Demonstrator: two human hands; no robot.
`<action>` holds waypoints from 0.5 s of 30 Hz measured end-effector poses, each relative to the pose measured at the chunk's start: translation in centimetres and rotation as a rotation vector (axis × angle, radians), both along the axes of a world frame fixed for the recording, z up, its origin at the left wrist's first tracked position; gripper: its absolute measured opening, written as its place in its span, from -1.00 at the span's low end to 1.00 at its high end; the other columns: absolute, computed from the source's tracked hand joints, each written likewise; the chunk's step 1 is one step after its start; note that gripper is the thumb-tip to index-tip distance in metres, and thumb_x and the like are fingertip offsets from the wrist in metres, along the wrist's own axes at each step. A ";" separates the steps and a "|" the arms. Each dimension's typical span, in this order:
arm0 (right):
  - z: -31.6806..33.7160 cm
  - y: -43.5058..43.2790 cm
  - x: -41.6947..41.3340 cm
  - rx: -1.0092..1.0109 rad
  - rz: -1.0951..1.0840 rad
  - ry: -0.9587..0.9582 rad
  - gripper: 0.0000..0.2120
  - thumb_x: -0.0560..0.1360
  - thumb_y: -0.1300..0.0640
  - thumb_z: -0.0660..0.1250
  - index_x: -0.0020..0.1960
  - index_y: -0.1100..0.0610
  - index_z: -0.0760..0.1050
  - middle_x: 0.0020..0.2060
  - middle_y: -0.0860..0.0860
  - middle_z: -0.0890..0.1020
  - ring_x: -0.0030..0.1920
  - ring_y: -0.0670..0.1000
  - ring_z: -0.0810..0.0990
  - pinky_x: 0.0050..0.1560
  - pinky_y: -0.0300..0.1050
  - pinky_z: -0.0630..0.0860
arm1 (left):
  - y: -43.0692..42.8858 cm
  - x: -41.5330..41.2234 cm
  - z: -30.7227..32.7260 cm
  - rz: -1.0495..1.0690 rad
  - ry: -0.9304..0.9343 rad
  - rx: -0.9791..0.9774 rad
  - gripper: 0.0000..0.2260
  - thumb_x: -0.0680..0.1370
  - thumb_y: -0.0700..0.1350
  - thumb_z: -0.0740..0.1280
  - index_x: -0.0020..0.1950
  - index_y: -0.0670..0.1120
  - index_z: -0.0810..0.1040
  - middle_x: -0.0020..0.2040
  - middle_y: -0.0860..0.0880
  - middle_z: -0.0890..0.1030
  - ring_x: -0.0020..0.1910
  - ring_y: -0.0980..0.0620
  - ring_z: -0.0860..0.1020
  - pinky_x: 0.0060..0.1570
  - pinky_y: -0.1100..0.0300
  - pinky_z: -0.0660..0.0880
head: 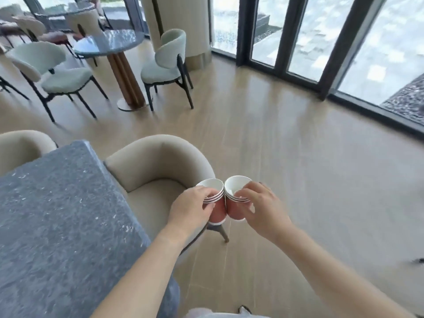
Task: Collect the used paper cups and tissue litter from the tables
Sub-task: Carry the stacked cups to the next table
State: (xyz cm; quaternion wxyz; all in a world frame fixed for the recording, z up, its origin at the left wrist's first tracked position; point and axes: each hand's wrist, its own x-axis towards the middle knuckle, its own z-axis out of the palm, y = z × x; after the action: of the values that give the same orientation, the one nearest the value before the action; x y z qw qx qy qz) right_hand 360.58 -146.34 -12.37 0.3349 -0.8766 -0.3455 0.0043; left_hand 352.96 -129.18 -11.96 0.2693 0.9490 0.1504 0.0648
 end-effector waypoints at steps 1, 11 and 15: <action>0.2 -0.6 -0.3 0.011 -0.043 0.002 -0.83 0.42 0.21 0.33 -0.03 0.04 0.59 -0.06 -0.04 0.58 -0.01 0.10 0.48 -0.16 0.04 0.52 | -0.3 0.4 0.3 -0.040 -0.004 0.010 -0.76 0.44 -0.15 0.34 0.05 0.10 0.59 0.05 0.12 0.62 0.06 0.06 0.54 -0.07 0.22 0.42; 1.6 -5.4 -6.2 0.037 -0.431 -0.053 -0.81 0.40 0.27 0.35 -0.05 0.06 0.60 -0.05 -0.05 0.60 0.00 0.05 0.51 -0.14 -0.14 0.40 | -3.4 1.2 1.8 -0.446 -0.096 -0.008 -0.78 0.44 -0.17 0.35 0.00 0.09 0.60 -0.03 0.13 0.59 -0.01 0.07 0.54 -0.03 0.11 0.48; 2.3 -7.6 -9.5 0.035 -0.568 -0.066 -0.79 0.38 0.31 0.37 -0.03 0.11 0.61 -0.07 -0.02 0.60 0.00 0.11 0.51 -0.10 -0.01 0.49 | -5.4 0.5 2.3 -0.600 -0.100 -0.049 -0.78 0.42 -0.19 0.36 -0.02 0.09 0.61 -0.06 0.14 0.59 -0.02 0.08 0.55 -0.06 0.12 0.49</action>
State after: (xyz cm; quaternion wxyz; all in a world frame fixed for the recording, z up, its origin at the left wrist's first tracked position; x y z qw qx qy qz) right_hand 351.06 -153.91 -10.10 0.3265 -0.9320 -0.0970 -0.1242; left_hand 353.50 -134.61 -9.64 0.3062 0.9400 -0.1483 0.0252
